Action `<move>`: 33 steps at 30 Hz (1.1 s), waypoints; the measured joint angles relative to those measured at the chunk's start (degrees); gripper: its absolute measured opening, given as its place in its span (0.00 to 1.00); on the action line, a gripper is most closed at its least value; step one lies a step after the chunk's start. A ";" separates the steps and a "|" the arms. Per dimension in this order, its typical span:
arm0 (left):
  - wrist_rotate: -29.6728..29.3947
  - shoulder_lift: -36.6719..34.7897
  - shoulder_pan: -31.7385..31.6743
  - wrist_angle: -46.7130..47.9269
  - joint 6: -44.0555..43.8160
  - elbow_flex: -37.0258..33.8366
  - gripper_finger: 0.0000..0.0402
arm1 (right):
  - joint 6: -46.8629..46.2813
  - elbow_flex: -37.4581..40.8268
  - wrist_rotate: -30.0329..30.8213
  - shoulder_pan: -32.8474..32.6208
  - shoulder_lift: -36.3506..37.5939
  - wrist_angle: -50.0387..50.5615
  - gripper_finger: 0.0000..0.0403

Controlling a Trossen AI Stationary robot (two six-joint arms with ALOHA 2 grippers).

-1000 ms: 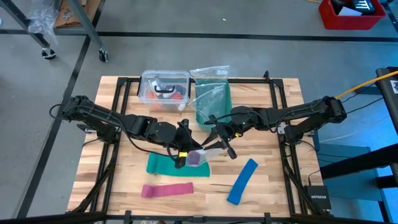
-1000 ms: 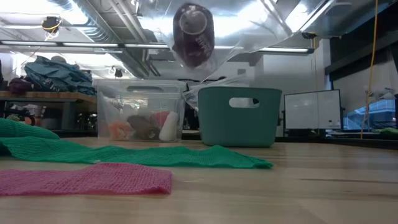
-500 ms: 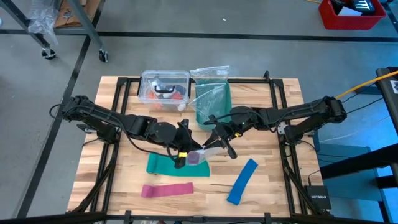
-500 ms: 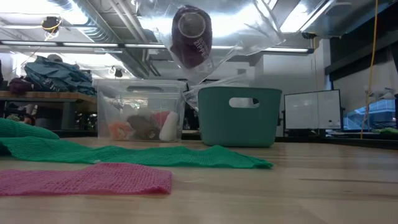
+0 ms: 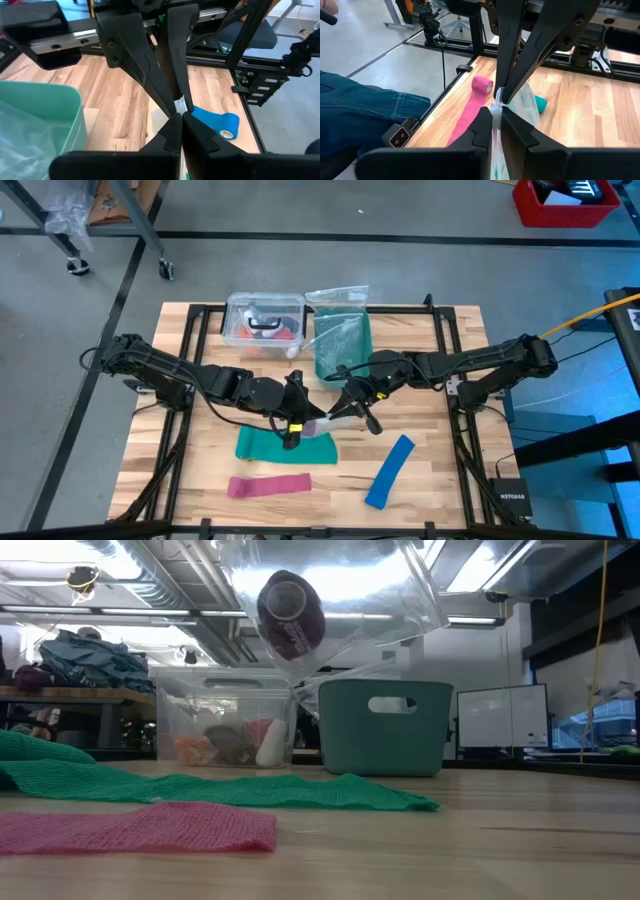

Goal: Roll bandage
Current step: Close the transparent zip bag

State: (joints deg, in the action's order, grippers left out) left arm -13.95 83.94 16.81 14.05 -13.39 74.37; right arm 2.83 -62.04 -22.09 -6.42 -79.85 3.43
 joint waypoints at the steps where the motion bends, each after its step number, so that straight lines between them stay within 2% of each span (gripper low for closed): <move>1: -0.43 -0.04 0.07 -0.09 0.00 0.00 0.00 | 0.00 0.00 0.00 0.00 0.00 0.06 0.08; 7: -0.53 -0.13 0.07 -0.86 0.28 0.00 0.00 | 0.00 0.00 -0.17 0.00 0.02 0.14 0.07; 11: 3.76 -0.20 0.01 -1.43 -0.11 0.00 0.00 | 0.00 0.06 -0.36 0.00 0.02 -0.21 0.07; 15: 4.25 -0.33 0.01 -1.67 -1.38 0.11 0.01 | 0.02 0.15 0.01 0.00 -0.04 -1.86 0.07; 18: 4.41 -0.38 0.03 -1.69 -0.51 0.11 0.05 | 0.03 0.17 -0.02 0.00 -0.04 -3.32 0.07; 27: 4.77 -0.31 0.07 -1.50 -1.03 0.11 0.24 | 0.01 0.19 0.00 0.00 -0.05 -5.75 0.06; 30: 4.74 -0.31 0.02 -1.52 -1.48 0.17 0.25 | 0.02 0.20 -0.04 0.00 -0.08 -6.30 0.06; 33: 4.51 -0.29 0.01 -1.24 -1.24 0.17 0.22 | 0.02 0.20 -0.04 0.02 -0.09 -6.10 0.06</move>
State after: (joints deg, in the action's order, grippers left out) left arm -9.44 83.65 16.82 12.81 -14.63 74.54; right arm 2.85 -61.84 -22.13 -6.39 -79.94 -2.66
